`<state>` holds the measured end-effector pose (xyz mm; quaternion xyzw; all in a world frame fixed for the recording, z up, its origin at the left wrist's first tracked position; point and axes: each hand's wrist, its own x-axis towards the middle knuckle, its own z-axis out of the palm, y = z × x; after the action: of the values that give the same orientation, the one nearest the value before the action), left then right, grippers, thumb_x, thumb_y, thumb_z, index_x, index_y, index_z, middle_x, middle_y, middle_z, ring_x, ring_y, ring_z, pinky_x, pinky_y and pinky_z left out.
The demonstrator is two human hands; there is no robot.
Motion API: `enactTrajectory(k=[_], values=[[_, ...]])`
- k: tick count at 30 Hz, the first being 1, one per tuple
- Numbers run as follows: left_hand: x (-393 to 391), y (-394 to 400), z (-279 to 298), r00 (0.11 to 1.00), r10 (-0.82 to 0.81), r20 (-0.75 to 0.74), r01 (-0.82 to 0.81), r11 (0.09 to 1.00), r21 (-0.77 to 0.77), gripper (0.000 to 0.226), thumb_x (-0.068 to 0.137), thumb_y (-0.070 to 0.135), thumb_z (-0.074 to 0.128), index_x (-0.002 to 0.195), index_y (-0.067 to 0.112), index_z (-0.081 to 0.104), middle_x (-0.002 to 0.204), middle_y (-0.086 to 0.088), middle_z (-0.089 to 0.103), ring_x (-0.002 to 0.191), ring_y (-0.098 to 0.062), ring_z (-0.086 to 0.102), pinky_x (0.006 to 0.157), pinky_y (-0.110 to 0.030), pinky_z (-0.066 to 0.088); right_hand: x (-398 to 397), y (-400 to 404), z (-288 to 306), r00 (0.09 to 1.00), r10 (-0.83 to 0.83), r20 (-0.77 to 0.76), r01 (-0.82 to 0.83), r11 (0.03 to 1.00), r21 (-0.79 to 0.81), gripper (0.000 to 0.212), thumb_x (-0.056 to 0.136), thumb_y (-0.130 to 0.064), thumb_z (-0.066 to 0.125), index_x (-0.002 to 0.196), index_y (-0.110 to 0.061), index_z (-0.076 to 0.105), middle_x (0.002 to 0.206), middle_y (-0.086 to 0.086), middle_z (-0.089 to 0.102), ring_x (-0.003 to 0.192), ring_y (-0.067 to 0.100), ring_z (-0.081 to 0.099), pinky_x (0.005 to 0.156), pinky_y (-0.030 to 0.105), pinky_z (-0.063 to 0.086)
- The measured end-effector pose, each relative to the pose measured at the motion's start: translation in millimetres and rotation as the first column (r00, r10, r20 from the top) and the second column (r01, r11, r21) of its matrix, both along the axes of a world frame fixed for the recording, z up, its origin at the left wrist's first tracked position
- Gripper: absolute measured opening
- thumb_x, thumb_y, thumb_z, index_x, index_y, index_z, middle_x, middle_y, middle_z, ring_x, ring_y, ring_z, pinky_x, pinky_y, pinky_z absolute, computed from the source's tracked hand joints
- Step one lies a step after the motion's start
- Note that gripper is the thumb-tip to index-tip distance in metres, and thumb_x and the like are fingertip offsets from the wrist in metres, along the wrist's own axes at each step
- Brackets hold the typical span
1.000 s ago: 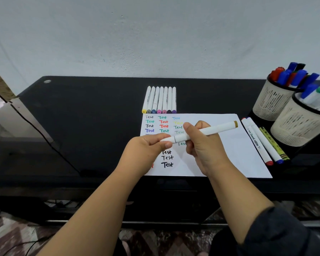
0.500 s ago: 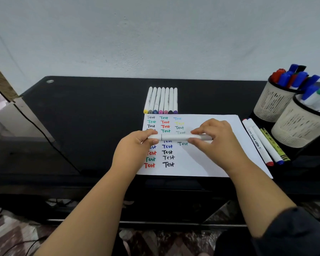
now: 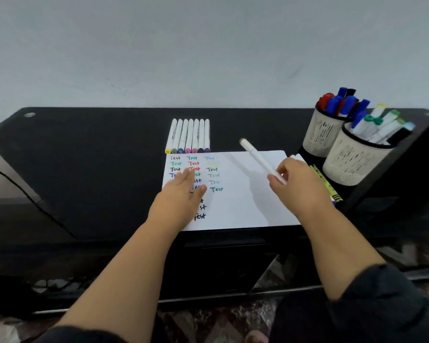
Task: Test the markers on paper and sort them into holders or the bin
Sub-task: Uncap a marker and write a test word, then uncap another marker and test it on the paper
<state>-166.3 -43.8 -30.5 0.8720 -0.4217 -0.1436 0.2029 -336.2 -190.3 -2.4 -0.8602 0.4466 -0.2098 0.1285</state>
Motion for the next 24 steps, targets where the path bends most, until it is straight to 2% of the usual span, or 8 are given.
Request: enactTrajectory(k=[2, 5, 10, 14, 18, 24], values=[[-1.1, -0.9, -6.2, 0.998, -0.005, 0.057, 0.002, 0.998, 0.059, 0.058, 0.100, 0.047, 0.024, 0.151, 0.022, 0.012, 0.158, 0.009, 0.007, 0.145, -0.015, 0.008, 0.114, -0.036, 0.017, -9.1, -7.1, -1.6, 0.998, -0.064, 0.011, 0.063, 0.998, 0.022, 0.021, 0.092, -0.028, 0.056, 0.097, -0.008, 0.055, 0.107, 0.009, 0.059, 0.080, 0.022, 0.052, 0.064, 0.028, 0.035], [-1.1, -1.9, -9.8, 0.993, 0.020, 0.113, -0.027, 0.997, 0.067, 0.056, 0.100, 0.045, 0.026, 0.150, 0.022, 0.019, 0.158, 0.009, 0.009, 0.144, -0.016, 0.012, 0.113, -0.035, 0.017, -17.9, -17.2, -7.1, 0.992, -0.122, 0.015, 0.122, 0.992, 0.032, 0.024, 0.093, -0.024, 0.054, 0.109, -0.006, 0.057, 0.111, 0.009, 0.058, 0.089, 0.023, 0.053, 0.069, 0.027, 0.035], [-3.1, -3.9, -8.6, 0.991, 0.005, 0.135, -0.018, 0.995, 0.097, 0.056, 0.099, 0.046, 0.026, 0.150, 0.023, 0.018, 0.158, 0.009, 0.009, 0.143, -0.016, 0.014, 0.113, -0.037, 0.019, -23.7, -26.3, -19.9, 0.981, -0.158, -0.116, 0.155, 0.987, -0.036, 0.029, 0.093, -0.023, 0.050, 0.116, -0.005, 0.055, 0.115, 0.012, 0.054, 0.101, 0.030, 0.055, 0.074, 0.033, 0.039], [-2.0, -3.1, -11.5, 0.988, 0.012, 0.153, -0.026, 0.996, 0.089, 0.057, 0.099, 0.046, 0.027, 0.150, 0.023, 0.018, 0.157, 0.009, 0.011, 0.143, -0.015, 0.015, 0.113, -0.037, 0.021, -25.8, -29.6, -25.8, 0.966, -0.185, -0.183, 0.172, 0.982, -0.084, 0.030, 0.094, -0.025, 0.048, 0.117, -0.005, 0.055, 0.117, 0.012, 0.052, 0.101, 0.031, 0.054, 0.074, 0.034, 0.036], [-1.7, -2.6, -13.1, 0.988, 0.017, 0.151, -0.029, 0.997, 0.078, 0.056, 0.099, 0.046, 0.028, 0.150, 0.023, 0.019, 0.157, 0.010, 0.011, 0.143, -0.013, 0.015, 0.112, -0.036, 0.021, -27.7, -38.0, -28.6, 0.960, -0.216, -0.179, 0.203, 0.975, -0.091, 0.033, 0.094, -0.026, 0.048, 0.120, -0.006, 0.056, 0.115, 0.012, 0.053, 0.099, 0.033, 0.055, 0.079, 0.039, 0.042], [-1.9, -3.2, -12.0, 0.989, 0.026, 0.144, -0.036, 0.997, 0.066, 0.056, 0.099, 0.046, 0.029, 0.149, 0.025, 0.020, 0.157, 0.011, 0.012, 0.143, -0.013, 0.015, 0.112, -0.035, 0.021, -31.8, -48.6, -30.2, 0.967, -0.203, -0.155, 0.190, 0.977, -0.097, 0.038, 0.095, -0.025, 0.048, 0.129, -0.010, 0.052, 0.117, 0.013, 0.050, 0.103, 0.033, 0.053, 0.083, 0.041, 0.043]])
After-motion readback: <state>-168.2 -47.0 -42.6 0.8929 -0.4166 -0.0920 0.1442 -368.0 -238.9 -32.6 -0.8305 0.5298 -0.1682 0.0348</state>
